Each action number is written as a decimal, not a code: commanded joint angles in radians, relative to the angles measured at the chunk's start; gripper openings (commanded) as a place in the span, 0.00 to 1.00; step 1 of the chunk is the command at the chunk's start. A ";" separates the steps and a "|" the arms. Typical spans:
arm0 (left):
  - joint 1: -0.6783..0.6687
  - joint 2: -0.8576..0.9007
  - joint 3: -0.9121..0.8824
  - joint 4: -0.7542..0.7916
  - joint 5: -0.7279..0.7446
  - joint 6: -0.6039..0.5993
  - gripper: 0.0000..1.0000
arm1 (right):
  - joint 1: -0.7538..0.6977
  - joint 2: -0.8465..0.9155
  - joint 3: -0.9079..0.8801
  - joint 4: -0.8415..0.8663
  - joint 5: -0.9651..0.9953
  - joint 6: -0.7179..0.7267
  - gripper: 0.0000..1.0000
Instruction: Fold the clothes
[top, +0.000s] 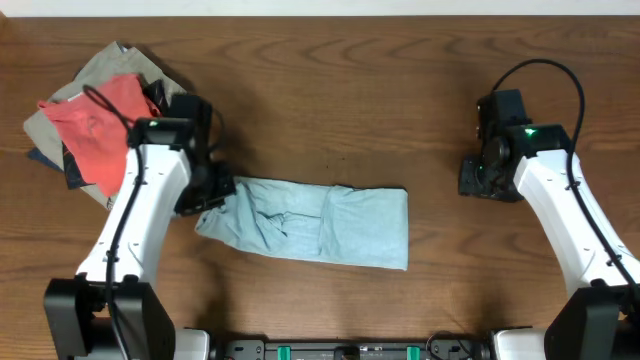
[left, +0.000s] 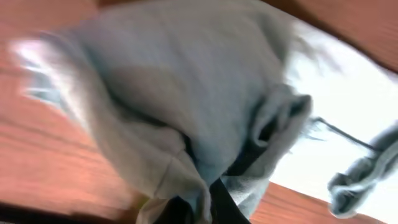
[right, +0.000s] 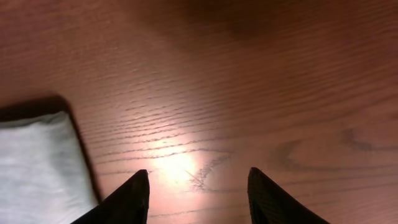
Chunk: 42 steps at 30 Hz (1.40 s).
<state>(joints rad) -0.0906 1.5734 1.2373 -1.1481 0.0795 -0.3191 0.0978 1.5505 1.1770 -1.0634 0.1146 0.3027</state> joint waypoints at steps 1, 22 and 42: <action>-0.112 -0.019 0.029 -0.002 0.033 -0.043 0.06 | -0.010 0.005 0.005 -0.003 0.016 -0.013 0.50; -0.741 0.099 0.028 0.386 0.086 -0.218 0.07 | -0.010 0.005 0.005 -0.033 0.008 -0.013 0.51; -0.671 0.068 0.203 0.109 -0.047 -0.083 0.06 | -0.010 0.005 0.005 -0.032 -0.011 -0.029 0.51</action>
<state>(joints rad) -0.7746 1.6825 1.3663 -1.0050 0.1013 -0.4614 0.0952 1.5505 1.1770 -1.0966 0.1051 0.2913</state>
